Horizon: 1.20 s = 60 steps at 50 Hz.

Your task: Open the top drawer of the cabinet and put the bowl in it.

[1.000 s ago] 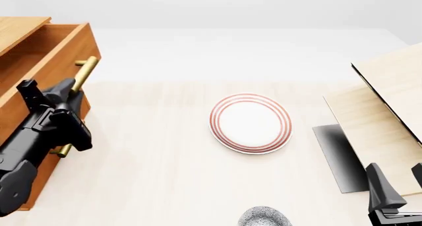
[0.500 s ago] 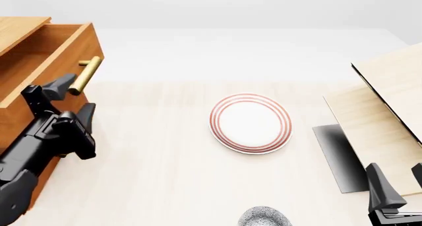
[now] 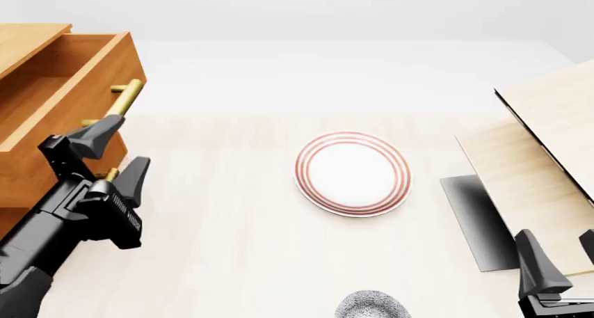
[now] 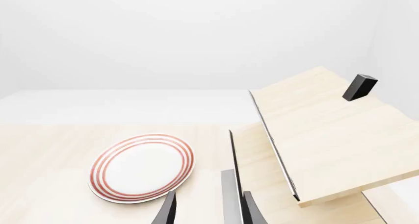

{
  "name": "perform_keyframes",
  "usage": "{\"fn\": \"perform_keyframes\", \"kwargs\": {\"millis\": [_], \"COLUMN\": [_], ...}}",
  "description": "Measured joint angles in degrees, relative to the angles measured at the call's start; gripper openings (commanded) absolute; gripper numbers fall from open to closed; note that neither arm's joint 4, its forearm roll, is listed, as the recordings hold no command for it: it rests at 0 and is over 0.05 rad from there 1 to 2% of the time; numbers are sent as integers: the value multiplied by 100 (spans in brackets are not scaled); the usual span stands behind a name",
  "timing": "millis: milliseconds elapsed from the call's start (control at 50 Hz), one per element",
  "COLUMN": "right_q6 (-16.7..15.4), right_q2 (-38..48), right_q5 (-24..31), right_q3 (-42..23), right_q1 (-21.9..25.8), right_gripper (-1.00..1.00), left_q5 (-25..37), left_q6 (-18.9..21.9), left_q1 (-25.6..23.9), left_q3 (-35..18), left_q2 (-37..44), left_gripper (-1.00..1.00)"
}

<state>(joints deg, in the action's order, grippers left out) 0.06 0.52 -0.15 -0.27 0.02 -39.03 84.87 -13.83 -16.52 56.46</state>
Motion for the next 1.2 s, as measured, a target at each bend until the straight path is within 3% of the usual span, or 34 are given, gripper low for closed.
{"fn": "perform_keyframes", "kwargs": {"millis": [160,280,420,660,920,1200], "right_q6": [-1,-1,0,0,-1,1], "right_q2": [0,0,1,0,0,0], "right_q5": [0,0,0,0,0,0], "right_q3": [0,0,0,0,0,0], "right_q1": [0,0,0,0,0,0], "right_gripper": [100,100,100,100,100,100], "left_q5": [270,818,1644,3188,4700,6052], "left_q6": [-44,-353,-944,-2293,-3743,-4906], "left_q1": [-144,-204,-162,85,401,748], "left_q3": [23,-157,-551,-1562,-2780,-3979], "left_q2": [-394,-757,-1149,-1530,-1222,-506], "left_gripper": [100,100,100,100,100,100]}}
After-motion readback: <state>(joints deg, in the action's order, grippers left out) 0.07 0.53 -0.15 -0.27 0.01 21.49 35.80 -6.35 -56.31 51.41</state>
